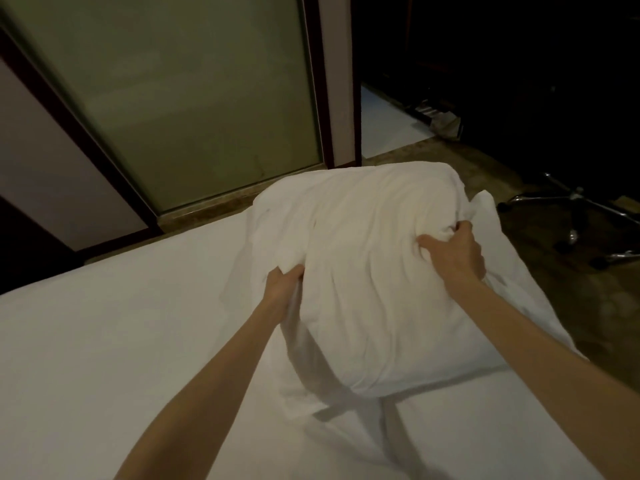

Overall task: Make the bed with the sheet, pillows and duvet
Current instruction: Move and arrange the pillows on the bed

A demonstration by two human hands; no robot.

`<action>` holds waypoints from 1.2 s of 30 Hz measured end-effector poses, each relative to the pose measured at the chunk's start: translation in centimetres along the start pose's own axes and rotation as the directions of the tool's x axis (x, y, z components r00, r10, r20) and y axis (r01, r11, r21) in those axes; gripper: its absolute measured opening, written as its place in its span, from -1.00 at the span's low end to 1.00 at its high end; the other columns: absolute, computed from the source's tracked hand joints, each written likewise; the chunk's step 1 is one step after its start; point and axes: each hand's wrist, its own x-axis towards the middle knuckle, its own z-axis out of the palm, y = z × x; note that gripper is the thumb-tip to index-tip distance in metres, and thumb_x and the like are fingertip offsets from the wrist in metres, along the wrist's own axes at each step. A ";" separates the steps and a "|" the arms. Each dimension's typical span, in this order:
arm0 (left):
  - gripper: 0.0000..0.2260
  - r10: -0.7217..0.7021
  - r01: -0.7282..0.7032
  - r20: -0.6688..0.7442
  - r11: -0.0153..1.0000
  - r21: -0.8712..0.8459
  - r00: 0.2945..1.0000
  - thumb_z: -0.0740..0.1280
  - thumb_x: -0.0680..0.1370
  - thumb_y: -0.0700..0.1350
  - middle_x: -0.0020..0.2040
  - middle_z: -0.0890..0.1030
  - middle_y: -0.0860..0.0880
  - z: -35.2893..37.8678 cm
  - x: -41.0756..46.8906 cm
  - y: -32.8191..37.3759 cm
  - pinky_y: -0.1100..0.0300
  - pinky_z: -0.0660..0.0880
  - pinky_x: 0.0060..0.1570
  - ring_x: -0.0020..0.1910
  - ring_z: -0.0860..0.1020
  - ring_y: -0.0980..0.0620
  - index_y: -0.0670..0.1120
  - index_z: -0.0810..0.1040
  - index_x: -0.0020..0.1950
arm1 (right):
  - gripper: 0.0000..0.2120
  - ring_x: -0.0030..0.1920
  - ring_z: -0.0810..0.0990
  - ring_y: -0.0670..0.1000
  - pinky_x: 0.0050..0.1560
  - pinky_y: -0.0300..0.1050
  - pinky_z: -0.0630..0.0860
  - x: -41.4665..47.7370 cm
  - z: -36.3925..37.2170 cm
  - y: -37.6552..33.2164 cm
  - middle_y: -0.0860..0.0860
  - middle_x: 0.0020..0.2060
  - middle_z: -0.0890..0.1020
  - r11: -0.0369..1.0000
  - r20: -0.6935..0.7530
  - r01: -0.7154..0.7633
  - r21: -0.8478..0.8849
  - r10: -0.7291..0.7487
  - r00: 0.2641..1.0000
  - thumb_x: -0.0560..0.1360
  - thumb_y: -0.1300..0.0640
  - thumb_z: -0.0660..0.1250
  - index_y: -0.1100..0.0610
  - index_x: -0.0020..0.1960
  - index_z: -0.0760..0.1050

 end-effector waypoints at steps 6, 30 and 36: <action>-0.79 0.213 -0.216 -0.070 0.975 -0.044 0.975 0.34 0.47 -0.04 0.00 0.62 0.00 -4.0 -3.5 2.0 0.04 0.54 0.02 -0.04 0.59 -0.01 -0.04 0.50 0.07 | -0.45 0.27 0.46 0.22 0.33 0.14 0.34 -5.8 0.9 -3.2 0.12 0.30 0.48 0.992 -0.024 0.039 0.121 -0.037 0.999 0.48 -0.05 0.37 0.12 0.38 0.31; -0.88 0.476 -0.543 -0.660 0.831 0.122 0.581 0.29 0.41 -0.16 -0.34 0.40 -0.05 -48.6 -19.5 -2.8 0.19 0.34 -0.41 -0.37 0.37 0.08 -0.14 0.37 -0.24 | -0.86 -0.10 0.55 0.10 -0.13 -0.11 0.39 -40.2 20.0 -21.7 0.06 -0.11 0.59 0.810 0.298 0.279 0.516 -0.475 0.828 0.39 0.08 0.40 0.10 -0.15 0.47; -0.94 0.452 -0.537 -0.724 0.833 0.133 0.522 0.30 0.42 -0.16 -0.33 0.47 0.01 -59.0 -22.7 -6.7 0.16 0.39 -0.36 -0.35 0.42 0.09 -0.08 0.44 -0.23 | -0.85 -0.08 0.57 0.10 -0.05 -0.07 0.48 -49.8 25.7 -24.1 0.06 -0.09 0.62 0.778 0.336 0.282 0.562 -0.525 0.782 0.37 0.09 0.42 0.09 -0.10 0.51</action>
